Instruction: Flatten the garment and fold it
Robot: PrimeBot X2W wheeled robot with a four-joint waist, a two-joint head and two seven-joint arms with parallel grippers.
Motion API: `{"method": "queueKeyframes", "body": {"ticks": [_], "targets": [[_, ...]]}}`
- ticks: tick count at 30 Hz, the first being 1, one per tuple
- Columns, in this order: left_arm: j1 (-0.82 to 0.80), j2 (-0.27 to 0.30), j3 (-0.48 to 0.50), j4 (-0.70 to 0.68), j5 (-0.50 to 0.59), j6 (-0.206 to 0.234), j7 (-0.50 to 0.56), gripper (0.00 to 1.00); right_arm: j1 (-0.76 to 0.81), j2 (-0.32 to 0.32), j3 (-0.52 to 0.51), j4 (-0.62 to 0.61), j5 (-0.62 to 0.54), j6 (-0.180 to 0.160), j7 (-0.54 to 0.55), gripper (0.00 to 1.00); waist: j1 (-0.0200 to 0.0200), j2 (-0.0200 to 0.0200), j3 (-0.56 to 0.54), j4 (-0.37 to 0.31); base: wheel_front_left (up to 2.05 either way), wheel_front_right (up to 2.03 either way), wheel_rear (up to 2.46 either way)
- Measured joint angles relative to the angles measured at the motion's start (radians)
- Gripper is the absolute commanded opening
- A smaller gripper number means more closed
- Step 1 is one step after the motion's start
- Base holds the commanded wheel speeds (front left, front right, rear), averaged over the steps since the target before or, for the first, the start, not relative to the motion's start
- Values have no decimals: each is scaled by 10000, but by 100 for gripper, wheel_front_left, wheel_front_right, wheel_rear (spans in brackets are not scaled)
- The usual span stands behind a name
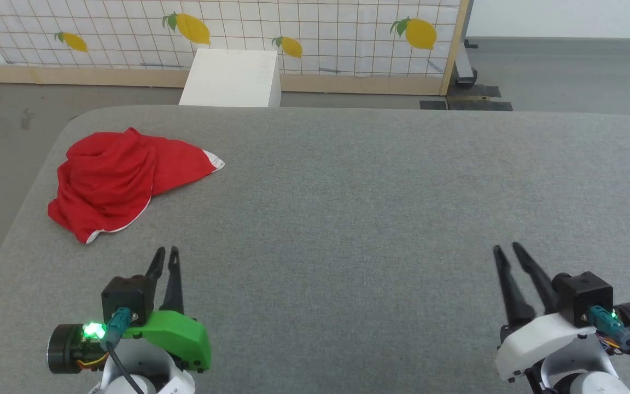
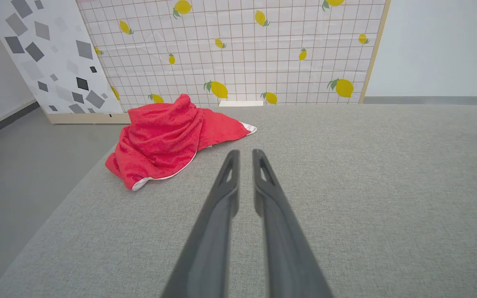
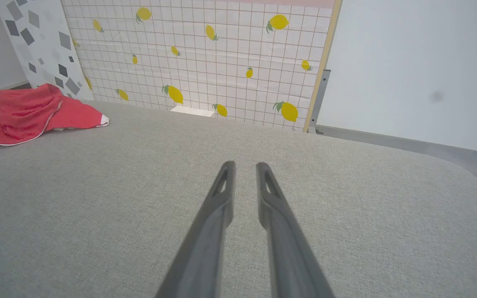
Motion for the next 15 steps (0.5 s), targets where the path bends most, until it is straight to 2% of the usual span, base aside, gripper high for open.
{"method": "queueKeyframes", "body": {"ticks": [15], "targets": [[-17, 0, -213, 272, -140, 0, -207, 100, 2, 0, -77, 73, 12, 0, -199, 100, 0, 0, -43, 3, 0, 0, 0]]}}
